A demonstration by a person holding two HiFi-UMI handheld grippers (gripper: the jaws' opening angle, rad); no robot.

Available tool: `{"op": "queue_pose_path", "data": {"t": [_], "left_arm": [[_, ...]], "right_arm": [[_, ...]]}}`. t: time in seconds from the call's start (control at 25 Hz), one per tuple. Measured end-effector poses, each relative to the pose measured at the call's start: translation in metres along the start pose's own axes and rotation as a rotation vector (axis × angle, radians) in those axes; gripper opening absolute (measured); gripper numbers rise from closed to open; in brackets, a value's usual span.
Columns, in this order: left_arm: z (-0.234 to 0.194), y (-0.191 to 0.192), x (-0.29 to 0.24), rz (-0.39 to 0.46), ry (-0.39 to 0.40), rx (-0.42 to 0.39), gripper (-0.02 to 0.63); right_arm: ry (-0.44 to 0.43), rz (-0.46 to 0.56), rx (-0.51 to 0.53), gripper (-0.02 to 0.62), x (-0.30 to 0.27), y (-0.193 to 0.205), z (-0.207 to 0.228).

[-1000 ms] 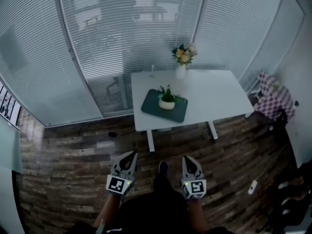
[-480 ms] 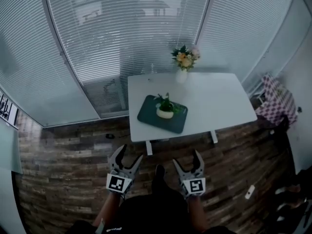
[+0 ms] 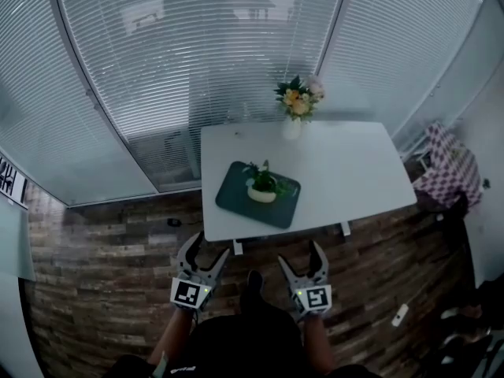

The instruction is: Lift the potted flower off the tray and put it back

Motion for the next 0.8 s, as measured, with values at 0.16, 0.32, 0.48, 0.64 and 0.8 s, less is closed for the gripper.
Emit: {"op": "queue_pose_path", "data": {"t": [0.16, 0.32, 0.48, 0.64, 0.8], "left_arm": [[-0.003, -0.002, -0.03, -0.005, -0.006, -0.001, 0.287], [-0.006, -0.003, -0.059, -0.014, -0.008, 0.0, 0.287], [-0.01, 0.001, -0.08, -0.022, -0.013, 0.001, 0.287], [-0.014, 0.005, -0.1, -0.028, -0.024, 0.002, 0.287], [-0.015, 0.012, -0.116, -0.051, -0.028, 0.0, 0.287]], "right_arm": [[-0.02, -0.008, -0.008, 0.374, -0.024, 0.001, 0.023], [-0.042, 0.015, -0.009, 0.374, -0.048, 0.001, 0.044], [-0.057, -0.028, -0.013, 0.374, -0.065, 0.0, 0.059], [-0.082, -0.073, 0.006, 0.373, -0.08, 0.009, 0.076], [-0.099, -0.073, -0.002, 0.373, -0.093, 0.014, 0.089]]}}
Point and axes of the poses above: the fingertips, and each gripper's own axes: x backward along the fingers, z to its right, y out of its underside, the point moved 5 cm from there along x, backward along the fingers
